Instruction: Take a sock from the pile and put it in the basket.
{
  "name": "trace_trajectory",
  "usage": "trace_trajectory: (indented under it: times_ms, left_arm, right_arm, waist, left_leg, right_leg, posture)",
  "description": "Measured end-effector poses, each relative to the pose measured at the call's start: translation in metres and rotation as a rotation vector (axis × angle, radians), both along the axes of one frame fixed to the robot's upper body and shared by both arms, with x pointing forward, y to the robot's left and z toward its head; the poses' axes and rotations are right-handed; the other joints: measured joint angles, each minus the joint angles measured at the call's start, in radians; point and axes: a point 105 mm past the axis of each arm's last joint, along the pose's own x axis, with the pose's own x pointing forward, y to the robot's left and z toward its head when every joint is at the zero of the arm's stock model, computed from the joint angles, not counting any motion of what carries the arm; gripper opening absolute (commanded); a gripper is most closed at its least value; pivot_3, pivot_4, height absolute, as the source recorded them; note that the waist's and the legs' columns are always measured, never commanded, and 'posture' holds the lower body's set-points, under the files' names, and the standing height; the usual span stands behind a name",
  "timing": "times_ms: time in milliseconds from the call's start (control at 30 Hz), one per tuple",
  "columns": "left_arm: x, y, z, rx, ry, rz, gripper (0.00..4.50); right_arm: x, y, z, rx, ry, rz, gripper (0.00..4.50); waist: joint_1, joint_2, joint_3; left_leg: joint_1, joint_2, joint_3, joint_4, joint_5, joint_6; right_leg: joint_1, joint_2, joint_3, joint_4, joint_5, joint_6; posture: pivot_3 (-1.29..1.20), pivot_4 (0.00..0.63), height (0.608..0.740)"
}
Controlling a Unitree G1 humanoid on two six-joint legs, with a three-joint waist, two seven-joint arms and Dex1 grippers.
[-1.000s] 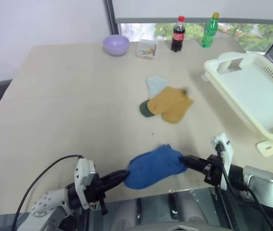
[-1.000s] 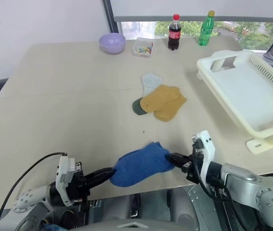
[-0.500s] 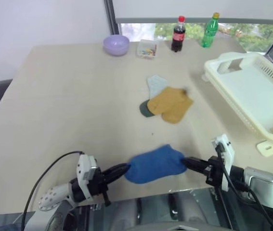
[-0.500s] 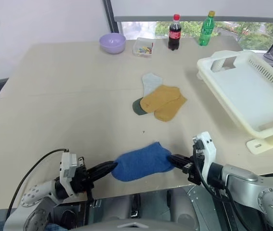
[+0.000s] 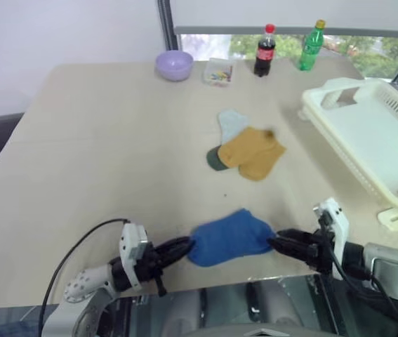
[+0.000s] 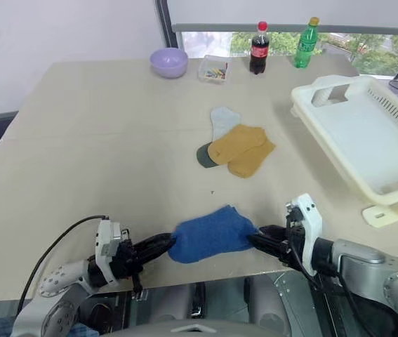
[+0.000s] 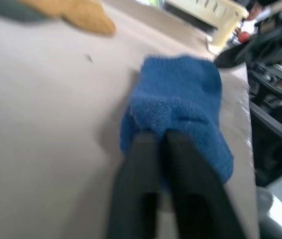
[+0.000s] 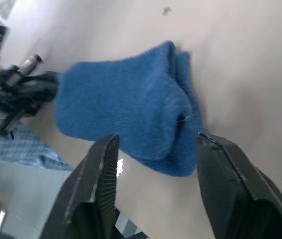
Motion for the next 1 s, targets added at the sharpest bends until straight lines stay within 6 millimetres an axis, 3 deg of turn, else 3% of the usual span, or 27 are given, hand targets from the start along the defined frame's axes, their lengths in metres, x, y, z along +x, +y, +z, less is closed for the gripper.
trace_trajectory:
  times_ms: [167, 333, 467, 667, 767, 1000]
  left_arm:
    - [0.002, -0.001, 0.005, 0.021, -0.009, 0.007, 4.16]
    - [0.002, 0.002, 0.019, 0.09, -0.031, -0.033, 4.16]
    - [0.014, 0.012, 0.039, 0.118, -0.099, -0.026, 4.16]
    - [0.026, 0.011, 0.055, 0.121, -0.148, -0.02, 4.16]
    - [0.029, 0.005, 0.054, 0.128, -0.148, -0.027, 4.16]
    - [0.036, -0.014, 0.05, 0.165, -0.163, -0.071, 4.16]
  right_arm:
    - [-0.001, -0.004, 0.008, -0.003, -0.046, 0.039, 2.5]
    - [0.001, -0.004, 0.011, 0.003, -0.078, 0.053, 2.5]
    - [0.002, -0.003, 0.015, 0.016, -0.099, 0.066, 2.5]
    - [0.008, 0.009, 0.022, 0.03, -0.226, 0.088, 2.5]
    - [0.011, 0.013, 0.014, -0.025, -0.279, 0.111, 2.5]
    - [0.02, 0.012, -0.016, -0.109, -0.227, 0.093, 2.5]
  waist:
    - [0.0, 0.0, 0.0]
    - [0.0, 0.0, 0.0]
    - [0.001, 0.0, 0.0]
    - [0.001, 0.0, 0.0]
    - [0.001, -0.001, 0.0]
    - [0.0, -0.001, 0.0]
  left_leg:
    - [0.001, 0.0, 0.0, 0.0, 0.0, 0.0]
    - [0.001, 0.0, 0.0, 0.0, 0.0, 0.0]
    - [0.002, 0.0, 0.001, 0.0, 0.0, 0.0]
    - [0.002, -0.001, 0.001, 0.0, 0.0, 0.0]
    - [0.002, -0.001, 0.002, 0.0, 0.0, 0.0]
    - [0.005, -0.002, 0.002, 0.0, 0.0, 0.0]
  right_leg:
    - [0.001, 0.0, 0.0, 0.0, 0.0, 0.0]
    - [0.001, 0.0, 0.0, 0.0, 0.0, 0.0]
    - [0.001, 0.0, 0.0, 0.001, 0.0, 0.0]
    - [0.001, 0.001, 0.0, 0.0, 0.0, 0.0]
    - [0.002, 0.001, 0.0, 0.0, 0.0, 0.0]
    - [0.005, 0.001, 0.0, 0.001, 0.0, 0.0]
  posture:
    - [0.0, 0.15, 0.74]
    - [0.0, 0.15, 0.74]
    - [0.0, 0.15, 0.74]
    - [0.0, 0.15, 0.74]
    - [0.0, 0.15, 0.74]
    - [0.0, 0.15, 0.74]
